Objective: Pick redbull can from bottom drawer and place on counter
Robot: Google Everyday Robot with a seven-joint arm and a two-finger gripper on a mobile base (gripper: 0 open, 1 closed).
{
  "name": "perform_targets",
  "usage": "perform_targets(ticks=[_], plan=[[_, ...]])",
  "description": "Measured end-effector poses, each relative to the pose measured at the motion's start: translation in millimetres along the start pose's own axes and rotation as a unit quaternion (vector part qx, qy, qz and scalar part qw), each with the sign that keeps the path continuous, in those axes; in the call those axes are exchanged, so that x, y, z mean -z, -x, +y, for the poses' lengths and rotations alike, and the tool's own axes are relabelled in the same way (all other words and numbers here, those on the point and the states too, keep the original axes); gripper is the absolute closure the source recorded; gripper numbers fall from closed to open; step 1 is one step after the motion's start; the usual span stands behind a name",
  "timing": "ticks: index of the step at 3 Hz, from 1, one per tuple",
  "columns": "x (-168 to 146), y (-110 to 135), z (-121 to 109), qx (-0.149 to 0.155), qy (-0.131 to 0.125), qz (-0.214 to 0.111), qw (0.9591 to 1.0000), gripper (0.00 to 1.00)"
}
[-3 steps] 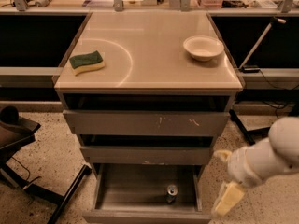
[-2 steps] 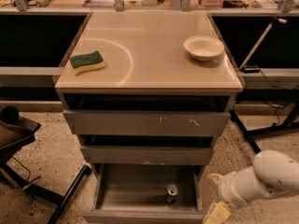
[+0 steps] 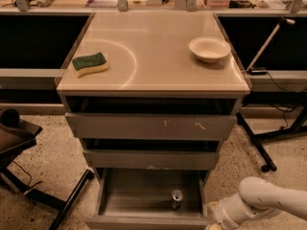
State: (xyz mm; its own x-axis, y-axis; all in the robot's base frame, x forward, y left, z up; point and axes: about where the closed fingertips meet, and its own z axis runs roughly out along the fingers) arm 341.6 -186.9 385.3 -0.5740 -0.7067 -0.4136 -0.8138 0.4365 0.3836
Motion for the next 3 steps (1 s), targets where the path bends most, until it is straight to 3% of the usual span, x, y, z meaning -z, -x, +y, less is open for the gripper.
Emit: perform_targets(ticks=[1, 2, 3], plan=[[-5.1, -0.2, 1.6, 0.001, 0.006, 0.004, 1.0, 0.0], [-8.9, -0.4, 2.7, -0.005, 0.037, -0.05, 0.9981, 0.0], [-26.1, -0.9, -4.8, 0.008, 0.102, -0.15, 0.9834, 0.0]])
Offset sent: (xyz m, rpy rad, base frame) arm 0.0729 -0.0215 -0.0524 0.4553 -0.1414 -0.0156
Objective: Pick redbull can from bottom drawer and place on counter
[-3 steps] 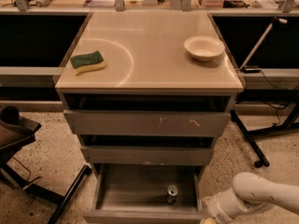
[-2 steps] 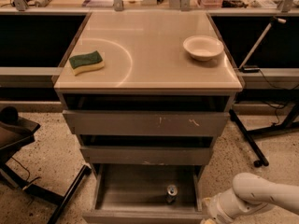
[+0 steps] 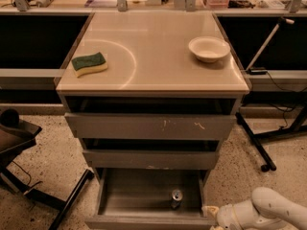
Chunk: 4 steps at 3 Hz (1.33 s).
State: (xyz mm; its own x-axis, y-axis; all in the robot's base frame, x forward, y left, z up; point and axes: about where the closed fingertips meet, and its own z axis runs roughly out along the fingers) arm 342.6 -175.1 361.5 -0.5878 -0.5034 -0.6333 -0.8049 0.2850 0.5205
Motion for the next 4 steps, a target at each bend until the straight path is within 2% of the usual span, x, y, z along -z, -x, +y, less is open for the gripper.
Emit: perform_targets(ticks=[1, 2, 3, 4], plan=[[16.8, 15.9, -24.8, 0.039, 0.017, -0.092, 0.9948, 0.0], [38.8, 28.1, -50.0, 0.057, -0.006, -0.102, 0.9931, 0.0], [38.7, 35.7, -71.2, 0.048, -0.067, -0.171, 0.9818, 0.0], [52.7, 48.2, -94.0, 0.046, -0.172, -0.293, 0.9392, 0.0]])
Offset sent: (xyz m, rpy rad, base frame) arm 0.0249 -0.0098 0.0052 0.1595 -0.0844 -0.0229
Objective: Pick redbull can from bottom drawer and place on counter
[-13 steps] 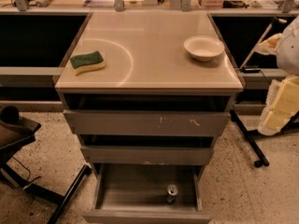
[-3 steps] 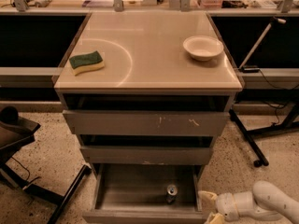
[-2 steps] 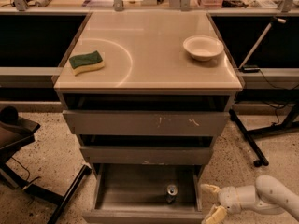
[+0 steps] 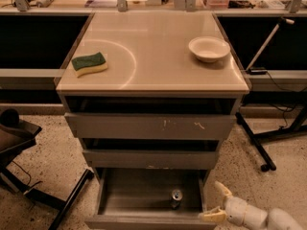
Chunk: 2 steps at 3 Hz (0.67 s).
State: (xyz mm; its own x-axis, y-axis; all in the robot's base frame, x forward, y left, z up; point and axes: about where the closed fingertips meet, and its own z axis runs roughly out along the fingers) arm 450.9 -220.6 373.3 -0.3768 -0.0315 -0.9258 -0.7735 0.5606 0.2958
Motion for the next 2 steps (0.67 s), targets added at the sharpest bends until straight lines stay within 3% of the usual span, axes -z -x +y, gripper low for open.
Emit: perform_targets(ticks=[1, 2], plan=[[17.5, 22.1, -21.9, 0.038, -0.07, -0.043, 0.9959, 0.0], [10.7, 19.0, -19.1, 0.053, -0.074, -0.042, 0.9949, 0.0]])
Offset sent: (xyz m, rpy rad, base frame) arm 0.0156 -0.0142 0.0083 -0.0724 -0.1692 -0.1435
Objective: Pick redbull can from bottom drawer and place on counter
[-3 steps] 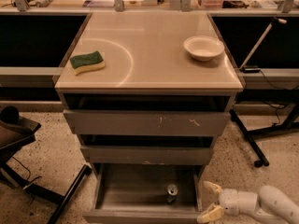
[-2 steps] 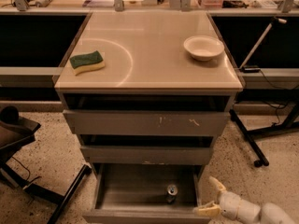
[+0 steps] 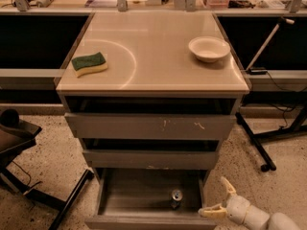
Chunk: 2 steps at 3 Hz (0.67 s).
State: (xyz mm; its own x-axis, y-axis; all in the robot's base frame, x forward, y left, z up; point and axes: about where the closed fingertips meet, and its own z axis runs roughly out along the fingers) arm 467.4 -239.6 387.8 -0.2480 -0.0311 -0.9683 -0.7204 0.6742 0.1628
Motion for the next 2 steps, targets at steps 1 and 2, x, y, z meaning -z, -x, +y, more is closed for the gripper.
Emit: perform_targets(ticks=[1, 2], plan=[[-25.2, -20.4, 17.0, 0.044, -0.021, -0.016, 0.9987, 0.0], [-61.1, -34.7, 30.0, 0.101, -0.053, -0.038, 0.9928, 0.0]])
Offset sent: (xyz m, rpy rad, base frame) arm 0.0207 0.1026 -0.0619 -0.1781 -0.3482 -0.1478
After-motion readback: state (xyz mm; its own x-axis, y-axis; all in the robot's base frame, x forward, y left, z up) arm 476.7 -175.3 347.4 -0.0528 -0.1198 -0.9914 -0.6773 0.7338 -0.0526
